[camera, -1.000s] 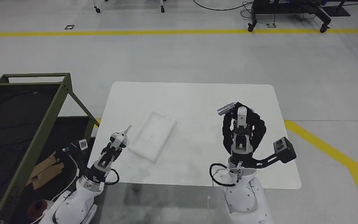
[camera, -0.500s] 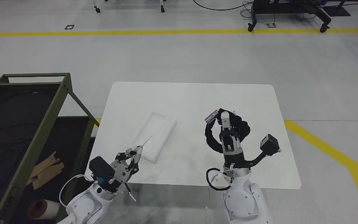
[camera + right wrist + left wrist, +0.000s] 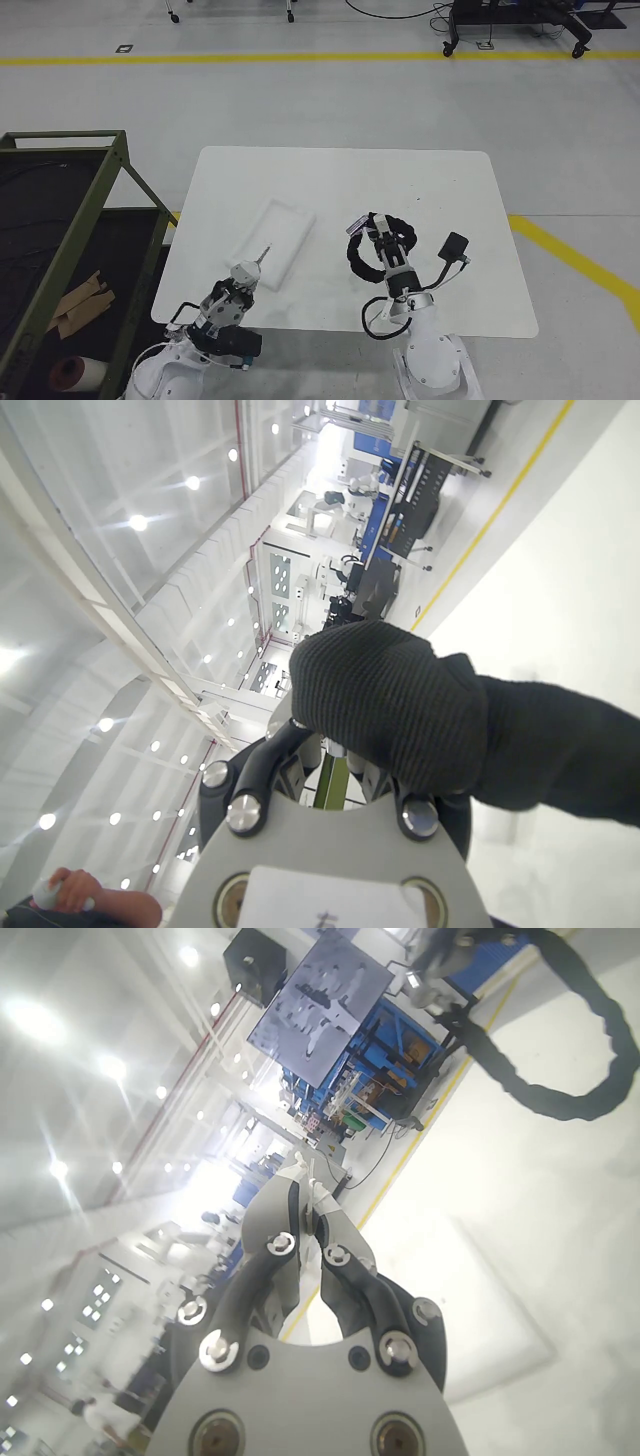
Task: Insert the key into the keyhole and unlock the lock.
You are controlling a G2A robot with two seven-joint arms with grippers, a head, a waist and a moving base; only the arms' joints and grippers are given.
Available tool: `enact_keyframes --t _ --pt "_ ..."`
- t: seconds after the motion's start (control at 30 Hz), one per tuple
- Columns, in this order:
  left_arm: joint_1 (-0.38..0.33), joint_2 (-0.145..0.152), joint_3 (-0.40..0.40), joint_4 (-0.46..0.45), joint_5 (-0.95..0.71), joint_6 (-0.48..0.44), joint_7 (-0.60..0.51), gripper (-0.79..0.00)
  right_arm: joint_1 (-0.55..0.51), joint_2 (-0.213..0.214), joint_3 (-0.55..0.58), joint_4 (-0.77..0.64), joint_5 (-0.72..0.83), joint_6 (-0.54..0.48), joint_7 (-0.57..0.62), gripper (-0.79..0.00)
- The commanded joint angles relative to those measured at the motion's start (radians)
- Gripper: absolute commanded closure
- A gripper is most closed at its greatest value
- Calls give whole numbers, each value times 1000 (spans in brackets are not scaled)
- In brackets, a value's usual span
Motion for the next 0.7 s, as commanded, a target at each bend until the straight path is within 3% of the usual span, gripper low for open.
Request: enact_keyframes --t 0.0,0.1,0.43,0.67 --pt "-7 -1 5 9 116 11 -12 0 5 0 4 -1 18 37 2 0" --pt "-17 -3 8 19 222 32 -32 0 10 1 4 -18 24 38 2 0" --pt "-17 -3 8 19 222 32 -32 0 10 1 4 -18 24 38 2 0" --pt "-13 -6 19 -14 270 -26 -22 0 10 1 4 -18 24 38 2 0"
